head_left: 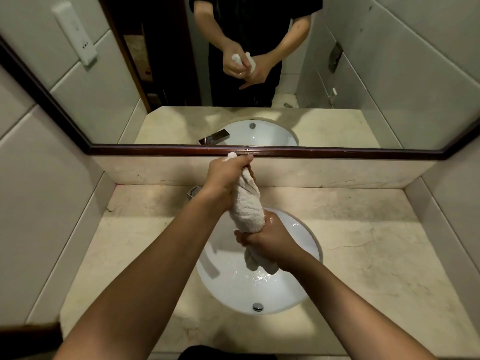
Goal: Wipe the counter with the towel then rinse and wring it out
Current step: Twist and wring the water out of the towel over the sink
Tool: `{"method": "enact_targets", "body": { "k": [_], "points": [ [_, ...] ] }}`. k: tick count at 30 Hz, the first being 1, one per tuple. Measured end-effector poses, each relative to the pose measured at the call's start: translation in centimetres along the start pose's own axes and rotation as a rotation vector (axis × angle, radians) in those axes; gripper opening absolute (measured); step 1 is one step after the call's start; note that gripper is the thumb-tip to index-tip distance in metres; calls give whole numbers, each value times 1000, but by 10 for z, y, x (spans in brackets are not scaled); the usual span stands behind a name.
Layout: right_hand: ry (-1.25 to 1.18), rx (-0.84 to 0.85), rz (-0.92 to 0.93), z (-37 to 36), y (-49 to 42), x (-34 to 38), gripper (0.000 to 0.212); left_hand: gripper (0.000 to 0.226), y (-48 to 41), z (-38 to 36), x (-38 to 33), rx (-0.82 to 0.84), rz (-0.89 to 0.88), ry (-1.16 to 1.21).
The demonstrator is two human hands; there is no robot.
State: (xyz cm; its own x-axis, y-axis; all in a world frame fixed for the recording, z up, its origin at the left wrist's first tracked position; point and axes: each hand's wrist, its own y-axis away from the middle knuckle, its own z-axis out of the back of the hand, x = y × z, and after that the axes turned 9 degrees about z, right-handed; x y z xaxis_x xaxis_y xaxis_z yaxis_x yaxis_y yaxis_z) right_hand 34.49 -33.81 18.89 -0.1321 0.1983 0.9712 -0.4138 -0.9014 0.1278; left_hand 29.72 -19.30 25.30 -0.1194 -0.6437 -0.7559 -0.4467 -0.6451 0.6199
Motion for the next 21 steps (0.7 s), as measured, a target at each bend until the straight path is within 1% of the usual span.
{"method": "enact_targets", "body": {
  "k": [3, 6, 7, 9, 11, 13, 15, 18, 21],
  "points": [
    [-194, 95, -48, 0, 4, 5, 20, 37, 7, 3, -1, 58, -13, 0],
    [-292, 131, -101, 1, 7, 8, 29, 42, 8, 6, 0, 136, -3, 33],
    [-343, 150, -135, 1, 8, 10, 28, 43, 9, 6, 1, 167, -8, 47],
    [-435, 223, -187, 2, 8, 15, 23, 45, 12, 3, -1, 214, -20, 68],
    [-533, 307, -223, 3, 10, 17, 29, 47, 14, 2, 0, 248, -38, 83],
    [-645, 396, -252, 4, 11, 18, 28, 49, 16, 2, 1, 269, -60, 114],
    [-739, 497, -306, 4, 14, 17, 22, 47, 17, 4, 5, 291, -43, 149],
    [-869, 679, -364, 2, 15, 10, 21, 41, 18, 10, 11, 350, -27, 181],
    [-894, 806, -355, 8, 11, 10, 22, 37, 24, 12, 13, 413, -48, 261]
  ]
}}
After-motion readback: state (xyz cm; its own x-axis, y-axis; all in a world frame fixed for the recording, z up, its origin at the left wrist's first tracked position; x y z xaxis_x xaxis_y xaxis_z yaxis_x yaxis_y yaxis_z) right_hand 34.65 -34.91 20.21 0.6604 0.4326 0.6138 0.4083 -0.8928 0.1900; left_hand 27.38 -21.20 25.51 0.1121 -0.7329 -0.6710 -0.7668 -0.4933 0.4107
